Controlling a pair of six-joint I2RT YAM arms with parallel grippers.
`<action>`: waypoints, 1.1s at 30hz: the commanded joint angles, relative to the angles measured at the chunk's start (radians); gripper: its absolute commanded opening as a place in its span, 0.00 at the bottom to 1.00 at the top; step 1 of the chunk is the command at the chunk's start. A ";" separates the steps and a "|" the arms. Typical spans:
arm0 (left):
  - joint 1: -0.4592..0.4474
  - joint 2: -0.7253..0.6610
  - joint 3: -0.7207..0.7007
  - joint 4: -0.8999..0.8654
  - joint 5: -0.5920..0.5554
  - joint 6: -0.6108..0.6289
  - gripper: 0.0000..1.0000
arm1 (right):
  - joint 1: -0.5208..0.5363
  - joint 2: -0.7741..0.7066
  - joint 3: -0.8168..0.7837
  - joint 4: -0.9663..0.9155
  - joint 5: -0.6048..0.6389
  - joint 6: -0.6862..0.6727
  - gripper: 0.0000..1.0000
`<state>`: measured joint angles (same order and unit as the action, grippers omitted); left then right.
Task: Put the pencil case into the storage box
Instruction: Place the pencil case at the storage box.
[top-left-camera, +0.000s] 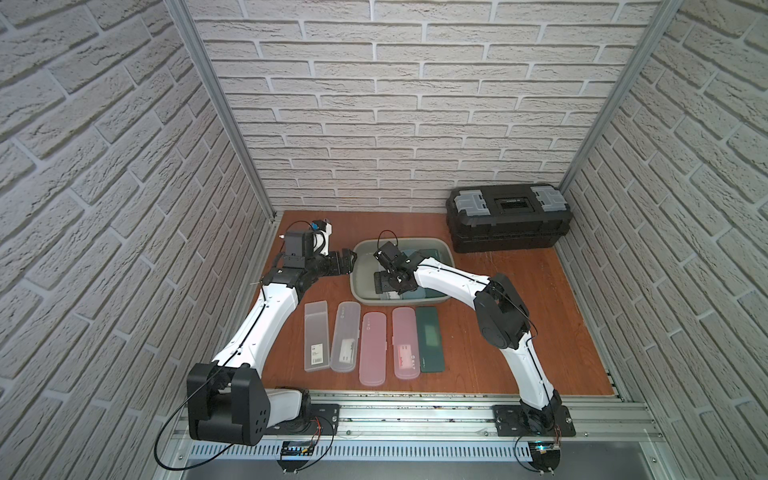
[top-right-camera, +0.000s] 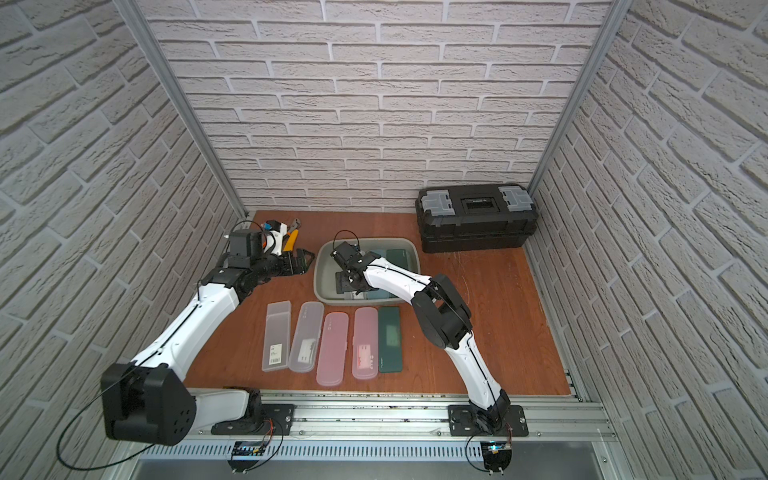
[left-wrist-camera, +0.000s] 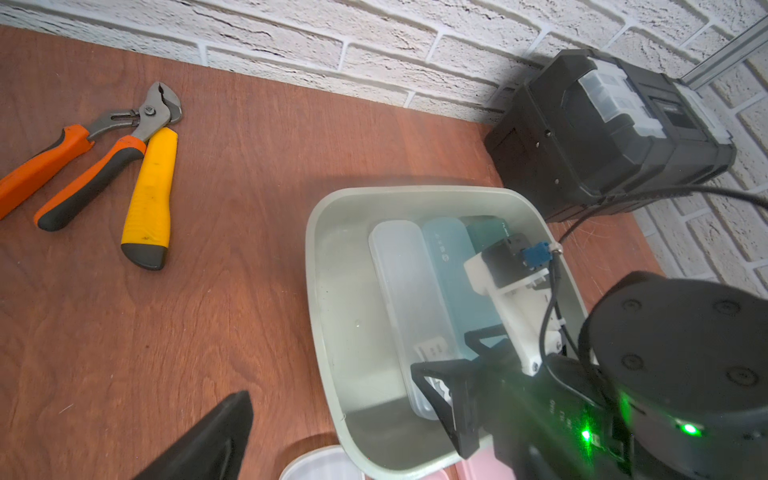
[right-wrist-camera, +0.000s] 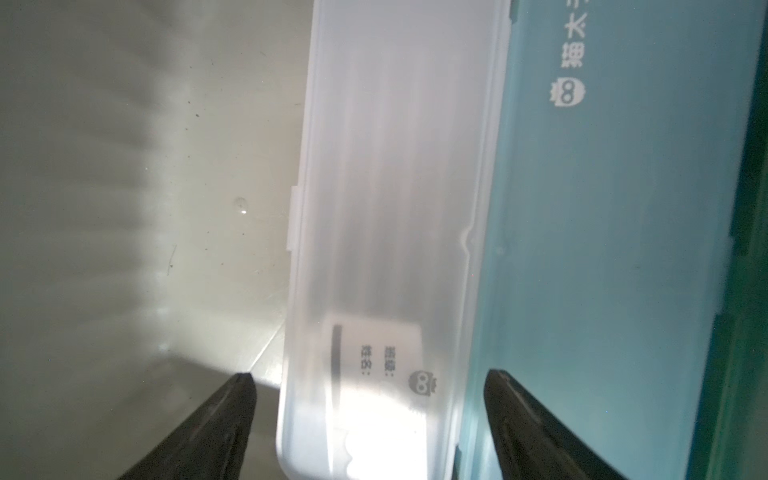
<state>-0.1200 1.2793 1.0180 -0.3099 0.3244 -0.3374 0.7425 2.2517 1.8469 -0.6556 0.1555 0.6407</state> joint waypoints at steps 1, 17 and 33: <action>-0.006 -0.013 0.005 0.032 -0.005 0.000 0.98 | 0.008 -0.042 0.035 -0.013 0.012 -0.029 0.92; -0.005 -0.048 -0.001 0.029 -0.029 0.014 0.98 | -0.054 0.004 0.059 -0.026 -0.081 -0.173 0.81; -0.016 -0.044 -0.002 0.026 -0.036 0.019 0.98 | 0.010 0.152 0.299 -0.128 0.175 -0.211 0.92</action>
<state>-0.1276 1.2484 1.0180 -0.3107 0.2951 -0.3336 0.7521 2.3714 2.1166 -0.7528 0.2699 0.4469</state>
